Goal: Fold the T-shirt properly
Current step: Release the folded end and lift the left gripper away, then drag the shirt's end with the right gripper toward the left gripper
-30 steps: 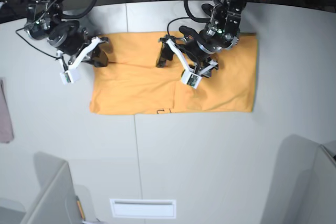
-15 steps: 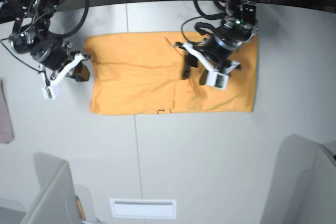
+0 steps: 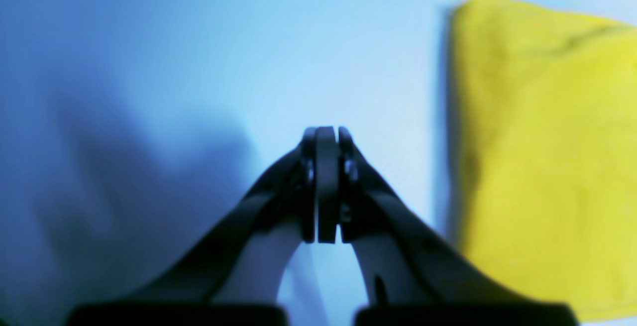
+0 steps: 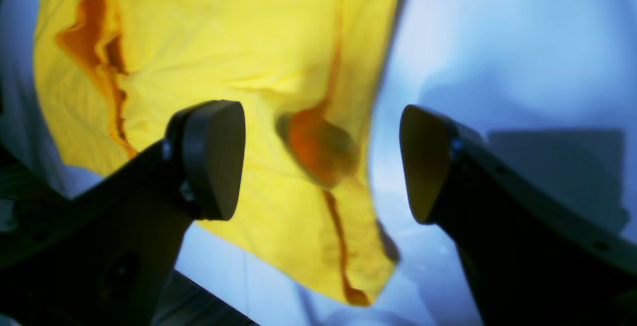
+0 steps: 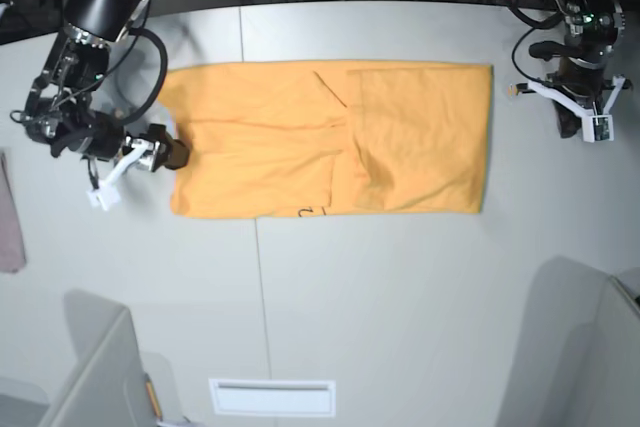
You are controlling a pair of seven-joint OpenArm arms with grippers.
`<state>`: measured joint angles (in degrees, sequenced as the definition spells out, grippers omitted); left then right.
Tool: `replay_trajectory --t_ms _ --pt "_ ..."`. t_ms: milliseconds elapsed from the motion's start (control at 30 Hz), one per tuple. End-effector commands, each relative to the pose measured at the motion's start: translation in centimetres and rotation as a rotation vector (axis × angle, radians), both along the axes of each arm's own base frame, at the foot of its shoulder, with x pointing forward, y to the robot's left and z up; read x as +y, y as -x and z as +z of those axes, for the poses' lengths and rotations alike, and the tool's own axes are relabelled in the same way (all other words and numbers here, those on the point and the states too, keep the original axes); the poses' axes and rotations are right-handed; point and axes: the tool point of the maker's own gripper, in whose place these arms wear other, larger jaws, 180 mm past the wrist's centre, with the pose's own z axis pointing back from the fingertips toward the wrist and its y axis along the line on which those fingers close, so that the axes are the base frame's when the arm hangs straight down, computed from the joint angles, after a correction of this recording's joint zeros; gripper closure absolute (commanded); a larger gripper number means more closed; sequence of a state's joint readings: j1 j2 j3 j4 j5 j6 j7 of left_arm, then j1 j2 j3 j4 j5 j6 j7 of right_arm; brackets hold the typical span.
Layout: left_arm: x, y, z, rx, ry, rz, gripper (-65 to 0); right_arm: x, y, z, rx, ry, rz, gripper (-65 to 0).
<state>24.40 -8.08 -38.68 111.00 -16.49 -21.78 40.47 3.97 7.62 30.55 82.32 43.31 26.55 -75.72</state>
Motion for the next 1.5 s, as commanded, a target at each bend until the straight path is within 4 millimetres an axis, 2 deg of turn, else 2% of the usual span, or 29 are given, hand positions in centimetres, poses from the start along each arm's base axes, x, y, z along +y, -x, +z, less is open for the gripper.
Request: replay_trajectory --t_ms 0,133,233,300,367,500,733,800,867,1000,1067,1267,1367,1467 --pt "0.9 -0.1 1.3 -0.037 -0.026 -0.009 0.0 -0.2 -1.2 1.0 -0.045 -0.009 -0.009 -43.4" --pt "3.3 0.7 2.0 -0.040 -0.060 0.004 0.0 -0.2 -0.8 -0.3 -0.020 -0.034 -0.033 -43.4" --pt "4.1 1.1 1.1 -0.023 -0.044 0.030 0.0 0.2 -0.3 -1.2 0.011 -0.051 -0.029 -43.4" --pt "4.3 1.3 0.4 -0.009 -0.028 0.039 0.0 1.4 0.2 -1.6 0.026 -0.052 0.014 -43.4" --pt "4.2 1.4 0.0 -0.003 -0.019 0.042 0.0 2.5 0.5 -1.8 0.032 -0.050 0.052 -43.2" --pt "3.9 1.1 0.0 -0.008 -0.012 0.037 0.0 3.3 0.8 -2.2 0.044 -0.053 0.078 -43.2" --pt "1.2 -0.5 -0.9 0.001 0.016 -0.039 0.0 4.1 0.5 -2.1 0.035 -0.070 0.076 -42.8" --pt "0.2 -0.9 -1.3 0.006 0.028 -0.067 0.0 4.1 0.1 -2.1 0.018 -0.072 0.062 -37.4" --pt "-0.4 -1.4 -1.9 0.010 0.047 -0.080 0.0 4.0 0.1 -2.3 0.020 -0.079 0.050 -29.0" --pt "0.1 -1.5 -4.2 0.050 0.100 -0.050 0.0 3.8 -0.6 -2.9 0.024 -0.095 0.024 -8.4" --pt "0.8 -1.1 -5.5 0.079 0.115 -0.003 0.0 3.7 -1.3 -2.6 0.007 -0.097 0.014 -0.2" --pt "1.8 -2.6 -5.4 0.097 0.032 0.011 0.0 3.8 -2.3 -1.9 -0.024 -0.097 0.012 0.0" --pt "-0.2 -3.9 -5.9 0.112 0.023 -0.051 0.0 3.6 -2.6 -1.5 -0.034 -0.090 0.011 0.0" --pt "-2.4 -4.6 -6.6 0.135 0.017 -0.118 0.0 3.8 -3.3 -0.1 -0.064 -0.065 0.012 0.0"
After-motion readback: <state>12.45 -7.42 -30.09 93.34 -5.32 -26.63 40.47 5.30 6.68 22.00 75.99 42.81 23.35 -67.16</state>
